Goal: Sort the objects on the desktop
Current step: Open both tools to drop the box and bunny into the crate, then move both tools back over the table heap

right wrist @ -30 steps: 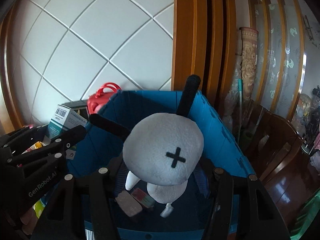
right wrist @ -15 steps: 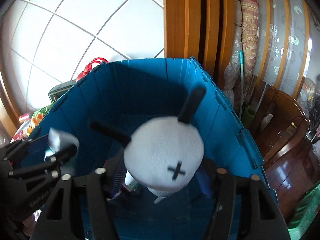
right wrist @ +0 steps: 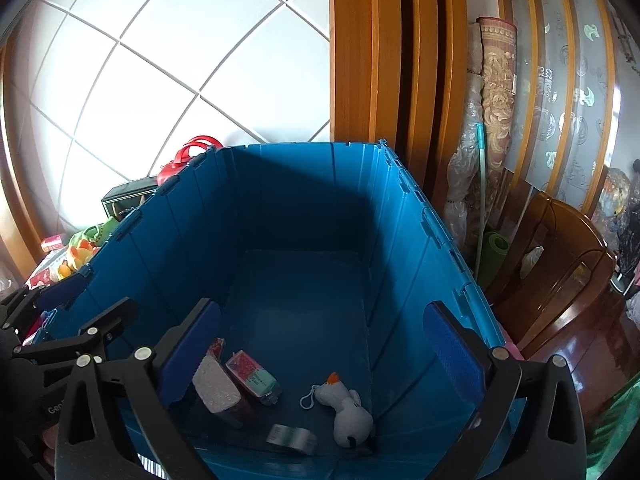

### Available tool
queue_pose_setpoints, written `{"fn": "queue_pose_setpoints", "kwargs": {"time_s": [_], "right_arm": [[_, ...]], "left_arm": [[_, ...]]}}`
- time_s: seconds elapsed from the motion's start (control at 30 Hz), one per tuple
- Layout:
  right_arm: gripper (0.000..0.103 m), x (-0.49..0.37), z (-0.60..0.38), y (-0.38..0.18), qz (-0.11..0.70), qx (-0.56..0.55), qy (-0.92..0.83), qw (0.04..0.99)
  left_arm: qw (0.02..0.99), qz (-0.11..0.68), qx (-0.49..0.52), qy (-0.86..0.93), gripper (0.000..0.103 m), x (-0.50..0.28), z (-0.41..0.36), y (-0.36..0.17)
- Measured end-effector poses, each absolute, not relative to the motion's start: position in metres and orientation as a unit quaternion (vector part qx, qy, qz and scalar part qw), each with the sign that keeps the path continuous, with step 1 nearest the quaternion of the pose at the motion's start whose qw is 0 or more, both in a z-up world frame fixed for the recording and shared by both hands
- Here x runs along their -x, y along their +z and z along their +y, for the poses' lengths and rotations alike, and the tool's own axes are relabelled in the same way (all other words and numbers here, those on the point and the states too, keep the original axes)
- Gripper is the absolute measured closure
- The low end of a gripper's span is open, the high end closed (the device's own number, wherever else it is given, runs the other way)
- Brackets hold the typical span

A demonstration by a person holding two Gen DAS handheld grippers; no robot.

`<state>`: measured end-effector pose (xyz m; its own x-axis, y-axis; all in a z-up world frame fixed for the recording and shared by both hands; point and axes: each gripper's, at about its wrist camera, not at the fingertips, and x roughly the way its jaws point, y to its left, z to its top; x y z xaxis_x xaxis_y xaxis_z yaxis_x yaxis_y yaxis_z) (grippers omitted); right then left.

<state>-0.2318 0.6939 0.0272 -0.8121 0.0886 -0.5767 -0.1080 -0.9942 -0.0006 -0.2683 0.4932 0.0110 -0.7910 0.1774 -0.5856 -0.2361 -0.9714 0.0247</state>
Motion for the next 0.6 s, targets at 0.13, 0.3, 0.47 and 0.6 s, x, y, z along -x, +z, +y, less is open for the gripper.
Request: {"fn": "queue_pose_setpoints", "kwargs": {"time_s": [0.13,0.3,0.47,0.6], "right_arm": [[0.000,0.224,0.681,0.037,0.023,0.280,0.959,0.029],[0.000,0.213,0.632,0.053,0.028,0.225,0.973,-0.045],[0.000,0.207,0.556,0.060,0.006,0.198,0.972,-0.124],[0.000,0.200,0.486,0.060,-0.012,0.186,0.967,-0.175]], "left_arm": [[0.074,0.041,0.271,0.959,0.021,0.249,0.460,0.026],[0.003,0.024,0.250,0.968,0.020,0.227,0.395,0.034],[-0.062,-0.003,0.259,0.964,0.020,0.216,0.316,0.027],[-0.095,-0.011,0.277,0.956,0.020,0.206,0.244,0.007]]}}
